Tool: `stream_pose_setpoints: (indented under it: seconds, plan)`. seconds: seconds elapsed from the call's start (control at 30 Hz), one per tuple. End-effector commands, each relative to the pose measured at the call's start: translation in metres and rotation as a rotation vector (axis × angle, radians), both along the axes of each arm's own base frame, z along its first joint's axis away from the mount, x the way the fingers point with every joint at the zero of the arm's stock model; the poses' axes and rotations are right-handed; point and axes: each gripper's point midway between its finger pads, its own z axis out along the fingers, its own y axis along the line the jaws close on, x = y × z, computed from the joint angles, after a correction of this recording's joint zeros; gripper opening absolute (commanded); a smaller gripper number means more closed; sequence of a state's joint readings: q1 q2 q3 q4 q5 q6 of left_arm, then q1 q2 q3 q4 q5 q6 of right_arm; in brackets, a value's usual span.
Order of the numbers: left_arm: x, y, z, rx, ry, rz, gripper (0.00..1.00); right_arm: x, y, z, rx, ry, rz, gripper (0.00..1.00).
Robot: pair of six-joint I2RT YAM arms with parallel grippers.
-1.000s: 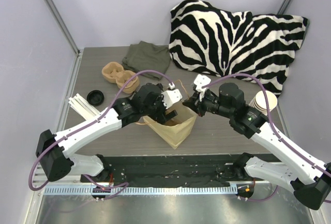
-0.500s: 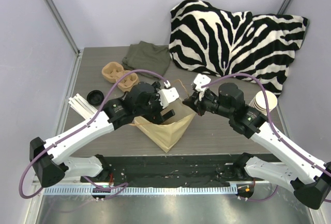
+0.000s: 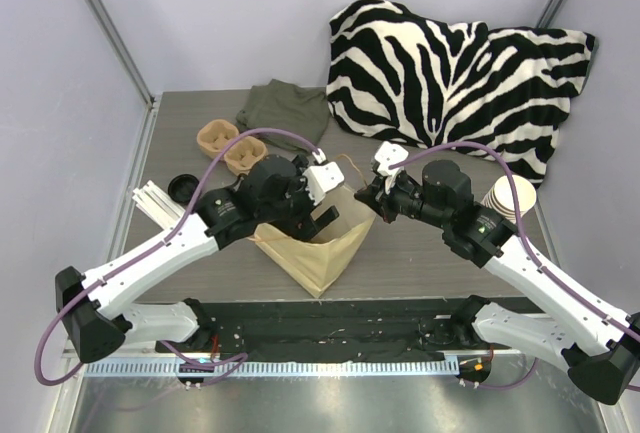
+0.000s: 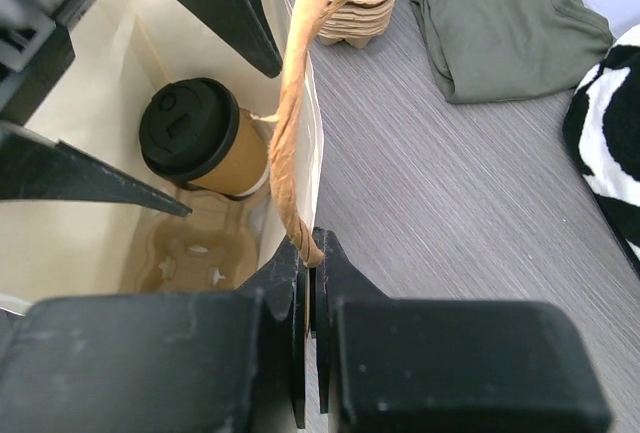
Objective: Pack the takeout coffee
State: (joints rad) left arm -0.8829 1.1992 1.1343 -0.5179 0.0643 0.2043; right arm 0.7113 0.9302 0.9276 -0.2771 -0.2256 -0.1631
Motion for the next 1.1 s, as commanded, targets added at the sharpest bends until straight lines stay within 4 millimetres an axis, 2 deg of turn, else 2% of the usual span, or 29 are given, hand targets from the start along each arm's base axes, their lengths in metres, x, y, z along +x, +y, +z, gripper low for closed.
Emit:
stream_pose_setpoints:
  seconds: [0.0,0.1,0.2,0.23,0.33,0.43,0.6,0.7,0.73,0.77,0.83,0.9,1.0,1.07]
  plan:
    - [0.006,-0.010,0.040,-0.119,0.008,0.056,0.94,0.008,0.001,0.031,0.048,-0.090,-0.018,0.01]
    - [0.007,-0.010,0.046,-0.134,0.033,0.091,0.93,0.010,0.002,0.036,0.060,-0.099,-0.022,0.01]
    - [-0.002,-0.014,0.047,-0.176,0.051,0.053,0.95,0.010,0.003,0.036,0.063,-0.093,-0.023,0.01]
    - [-0.007,-0.012,0.055,-0.211,0.035,0.040,0.95,0.010,0.002,0.036,0.063,-0.094,-0.029,0.01]
    - [-0.006,-0.012,0.058,-0.273,-0.015,0.038,0.98,0.010,-0.001,0.034,0.055,-0.092,-0.039,0.01]
    - [0.003,-0.007,0.061,-0.289,-0.054,0.089,0.99,0.010,-0.002,0.034,0.052,-0.088,-0.046,0.01]
    - [0.017,-0.013,0.071,-0.343,-0.087,0.137,1.00,0.013,-0.002,0.033,0.050,-0.081,-0.058,0.01]
    - [0.016,-0.016,0.083,-0.416,-0.132,0.111,1.00,0.014,-0.003,0.033,0.050,-0.076,-0.066,0.01]
    - [0.017,-0.019,0.096,-0.475,-0.175,0.099,1.00,0.014,-0.003,0.032,0.046,-0.069,-0.073,0.01]
    - [0.014,-0.019,0.088,-0.480,-0.179,0.086,1.00,0.015,-0.003,0.032,0.045,-0.064,-0.075,0.01]
    - [0.013,-0.019,0.095,-0.519,-0.207,0.076,1.00,0.016,-0.004,0.031,0.045,-0.057,-0.087,0.01]
    - [0.019,-0.016,0.094,-0.520,-0.217,0.116,1.00,0.017,-0.004,0.032,0.044,-0.053,-0.091,0.01]
    - [0.035,-0.010,0.102,-0.551,-0.277,0.197,1.00,0.018,-0.004,0.029,0.033,-0.042,-0.096,0.01]
    - [0.038,-0.013,0.115,-0.593,-0.297,0.201,1.00,0.019,-0.004,0.028,0.029,-0.040,-0.097,0.01]
